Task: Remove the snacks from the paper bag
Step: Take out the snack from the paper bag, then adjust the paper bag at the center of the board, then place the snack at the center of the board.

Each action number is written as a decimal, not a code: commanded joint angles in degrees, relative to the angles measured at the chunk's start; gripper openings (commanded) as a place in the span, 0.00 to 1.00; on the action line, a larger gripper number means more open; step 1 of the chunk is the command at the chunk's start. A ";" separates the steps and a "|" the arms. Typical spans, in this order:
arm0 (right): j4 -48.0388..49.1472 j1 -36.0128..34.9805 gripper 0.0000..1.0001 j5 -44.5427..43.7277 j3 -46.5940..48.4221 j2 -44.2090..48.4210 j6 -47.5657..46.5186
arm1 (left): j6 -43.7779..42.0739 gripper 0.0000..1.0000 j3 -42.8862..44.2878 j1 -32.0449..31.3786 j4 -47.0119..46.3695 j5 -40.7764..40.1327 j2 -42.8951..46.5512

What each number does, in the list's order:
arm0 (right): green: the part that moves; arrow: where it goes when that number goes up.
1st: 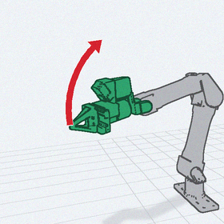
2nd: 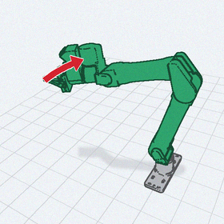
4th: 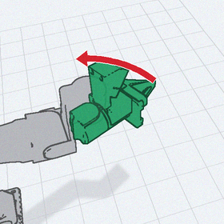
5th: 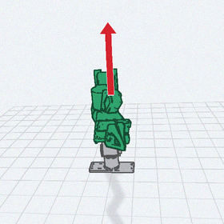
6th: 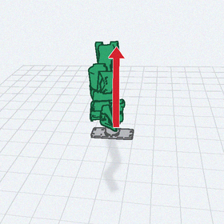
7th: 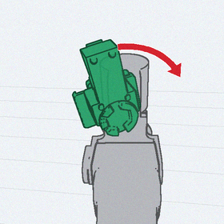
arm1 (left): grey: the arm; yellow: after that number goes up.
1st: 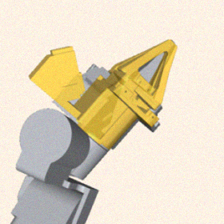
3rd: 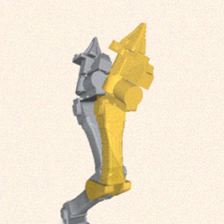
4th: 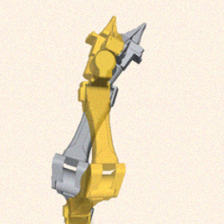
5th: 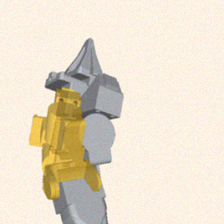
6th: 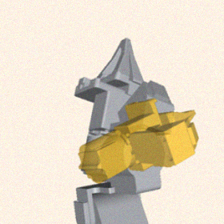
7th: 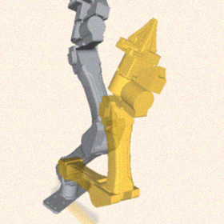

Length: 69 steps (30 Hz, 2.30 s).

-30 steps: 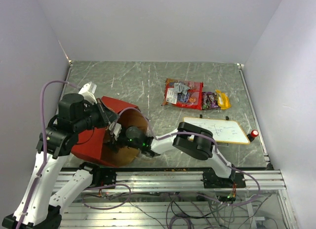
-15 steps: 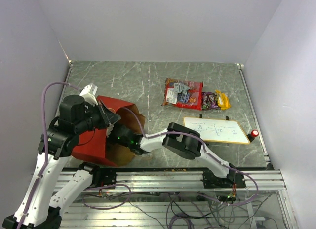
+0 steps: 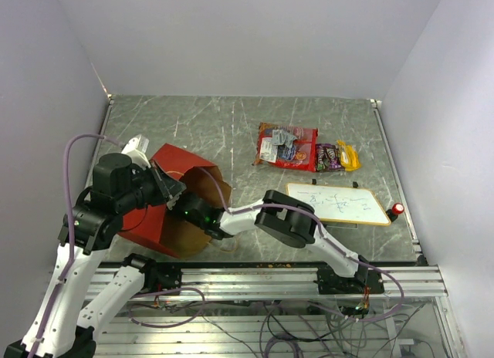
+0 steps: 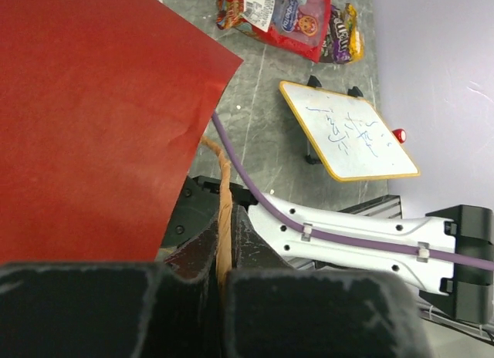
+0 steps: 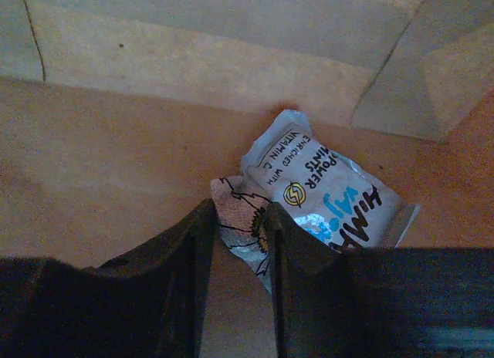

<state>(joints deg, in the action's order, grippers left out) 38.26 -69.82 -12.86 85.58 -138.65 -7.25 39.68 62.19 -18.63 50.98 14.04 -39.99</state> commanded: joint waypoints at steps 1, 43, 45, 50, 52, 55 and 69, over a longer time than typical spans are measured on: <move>0.27 0.51 0.27 -1.83 -3.68 4.02 -3.20 | 0.70 0.07 -0.53 0.09 1.18 -2.96 0.38; -11.21 -0.41 0.00 1.67 -35.73 51.29 -0.61 | 2.27 0.07 7.77 0.10 -1.24 -3.05 -10.34; -16.38 -0.47 0.00 0.00 -35.39 57.05 -0.45 | 1.77 0.07 8.99 0.09 -1.09 -2.01 -12.06; -26.80 -0.41 0.00 -5.28 -33.23 67.29 -2.27 | 1.37 0.07 12.16 0.09 -3.30 1.14 -16.24; -30.65 -0.49 0.00 -8.20 -31.94 70.79 -3.56 | 2.11 0.07 13.65 0.10 -5.05 2.66 -17.72; -34.97 -0.44 0.00 -12.20 -30.09 75.63 -6.54 | 4.52 0.07 16.20 0.09 -7.07 4.51 -19.97; -29.85 2.66 0.00 -28.42 -21.96 78.66 -18.84 | 3.24 0.07 18.42 13.68 -2.58 7.94 -21.94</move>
<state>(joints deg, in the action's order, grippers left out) 6.09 -69.54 -36.91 62.11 -57.93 -23.79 44.38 83.48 -10.57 47.51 16.88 -63.44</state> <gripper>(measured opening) 0.007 0.075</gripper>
